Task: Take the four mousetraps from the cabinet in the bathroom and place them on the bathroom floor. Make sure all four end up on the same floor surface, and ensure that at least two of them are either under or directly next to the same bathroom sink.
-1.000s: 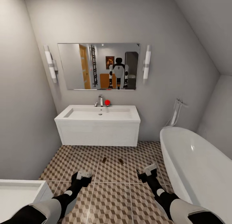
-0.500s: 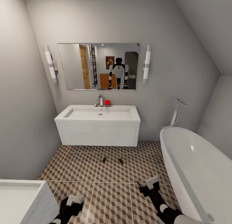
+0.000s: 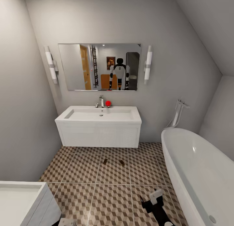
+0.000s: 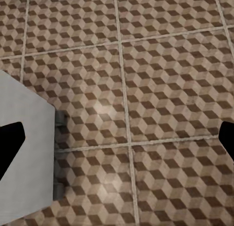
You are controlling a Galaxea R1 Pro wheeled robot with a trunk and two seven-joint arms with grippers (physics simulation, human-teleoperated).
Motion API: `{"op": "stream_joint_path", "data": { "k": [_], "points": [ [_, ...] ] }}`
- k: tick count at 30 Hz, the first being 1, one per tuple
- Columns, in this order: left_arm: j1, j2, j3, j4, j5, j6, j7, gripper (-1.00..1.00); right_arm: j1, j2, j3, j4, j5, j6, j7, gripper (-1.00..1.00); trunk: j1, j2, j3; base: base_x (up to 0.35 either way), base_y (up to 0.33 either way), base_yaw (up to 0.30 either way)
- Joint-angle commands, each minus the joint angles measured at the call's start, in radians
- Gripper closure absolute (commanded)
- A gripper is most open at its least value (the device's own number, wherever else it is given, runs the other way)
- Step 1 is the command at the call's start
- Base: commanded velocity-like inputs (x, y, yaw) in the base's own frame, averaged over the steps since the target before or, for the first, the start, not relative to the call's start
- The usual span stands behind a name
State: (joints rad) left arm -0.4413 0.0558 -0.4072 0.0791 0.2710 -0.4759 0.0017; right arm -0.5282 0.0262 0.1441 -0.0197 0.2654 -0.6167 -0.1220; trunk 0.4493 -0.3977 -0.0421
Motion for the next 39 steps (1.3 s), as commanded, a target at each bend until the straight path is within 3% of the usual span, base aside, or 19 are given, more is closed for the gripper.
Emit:
{"op": "stream_joint_path", "data": {
  "k": [1,7,10,11,14,18,39],
  "points": [
    [0.005,0.000,-0.009,0.003,0.007,-0.006,0.001,-1.00,0.004,-0.001,0.008,0.001,-0.008,-0.001,-0.011,-1.00,0.001,-0.002,-0.002,0.000,0.000,0.000],
    [0.020,0.007,-0.007,0.002,0.030,-0.006,0.026,-1.00,0.019,-0.002,0.008,0.002,-0.133,0.002,-0.010,-1.00,0.001,-0.002,-0.002,0.000,0.000,0.000],
    [0.021,0.008,-0.005,0.000,0.071,-0.007,0.054,-1.00,0.021,-0.007,0.008,0.001,-0.172,0.004,-0.010,-1.00,0.001,-0.002,-0.002,0.000,0.000,0.000],
    [0.022,0.004,-0.004,-0.001,0.111,-0.008,0.067,-1.00,0.021,-0.010,0.008,0.001,-0.187,0.004,-0.010,-1.00,0.001,-0.002,-0.002,0.000,0.000,0.000],
    [0.022,-0.003,-0.003,-0.003,0.152,-0.009,0.076,-1.00,0.022,-0.013,0.008,0.001,-0.196,0.004,-0.010,-1.00,0.001,-0.002,-0.002,0.000,0.000,0.000],
    [0.022,-0.017,-0.003,-0.006,0.175,-0.010,0.079,-1.00,0.022,-0.015,0.008,0.001,-0.201,0.000,-0.008,-1.00,0.001,-0.002,-0.002,0.000,0.000,0.000],
    [0.023,-0.020,-0.002,-0.004,0.189,-0.010,0.081,-1.00,0.022,-0.011,0.009,0.001,-0.203,0.001,-0.010,-1.00,0.001,-0.002,-0.002,0.000,0.000,0.000]
  ]
}}
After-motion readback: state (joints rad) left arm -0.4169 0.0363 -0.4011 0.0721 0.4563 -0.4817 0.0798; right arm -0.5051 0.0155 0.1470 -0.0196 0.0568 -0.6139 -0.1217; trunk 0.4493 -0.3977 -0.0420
